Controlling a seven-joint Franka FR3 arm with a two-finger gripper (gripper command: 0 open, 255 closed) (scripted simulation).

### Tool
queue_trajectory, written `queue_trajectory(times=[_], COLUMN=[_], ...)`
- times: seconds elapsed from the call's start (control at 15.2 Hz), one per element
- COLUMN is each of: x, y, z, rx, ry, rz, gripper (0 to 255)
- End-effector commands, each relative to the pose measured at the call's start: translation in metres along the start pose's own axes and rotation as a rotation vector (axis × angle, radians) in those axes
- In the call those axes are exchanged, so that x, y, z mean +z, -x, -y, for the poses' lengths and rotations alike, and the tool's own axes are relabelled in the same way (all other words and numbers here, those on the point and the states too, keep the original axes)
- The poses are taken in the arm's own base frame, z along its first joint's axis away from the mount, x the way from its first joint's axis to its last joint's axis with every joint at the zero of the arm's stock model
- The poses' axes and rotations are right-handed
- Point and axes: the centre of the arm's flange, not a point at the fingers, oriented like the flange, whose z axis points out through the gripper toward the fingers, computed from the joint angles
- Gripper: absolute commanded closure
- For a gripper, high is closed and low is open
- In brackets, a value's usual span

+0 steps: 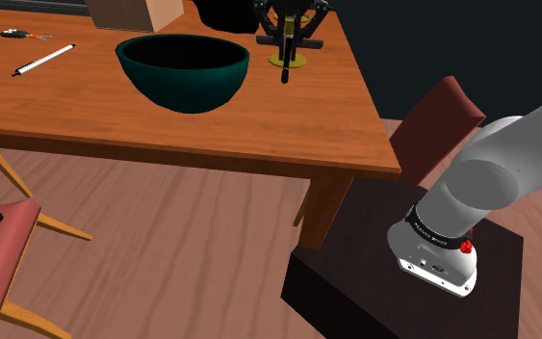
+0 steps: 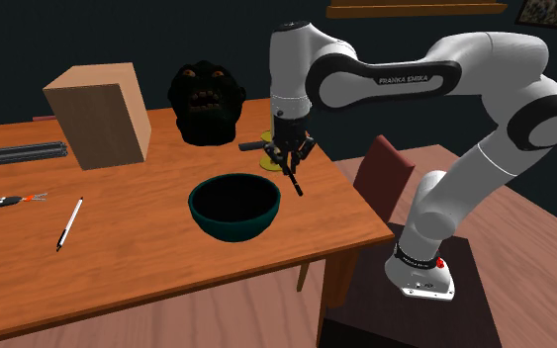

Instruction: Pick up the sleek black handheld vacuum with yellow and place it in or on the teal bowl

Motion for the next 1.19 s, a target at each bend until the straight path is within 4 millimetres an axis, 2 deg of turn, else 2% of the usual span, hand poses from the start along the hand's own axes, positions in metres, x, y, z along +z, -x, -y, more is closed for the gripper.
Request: queue_trajectory(times=[0.0, 1.12], x=[-0.011, -0.101], y=[-0.001, -0.006], z=[0.000, -0.003], rx=[0.000, 0.000], ry=[0.000, 0.000], rz=[0.000, 0.000], gripper=[255, 255])
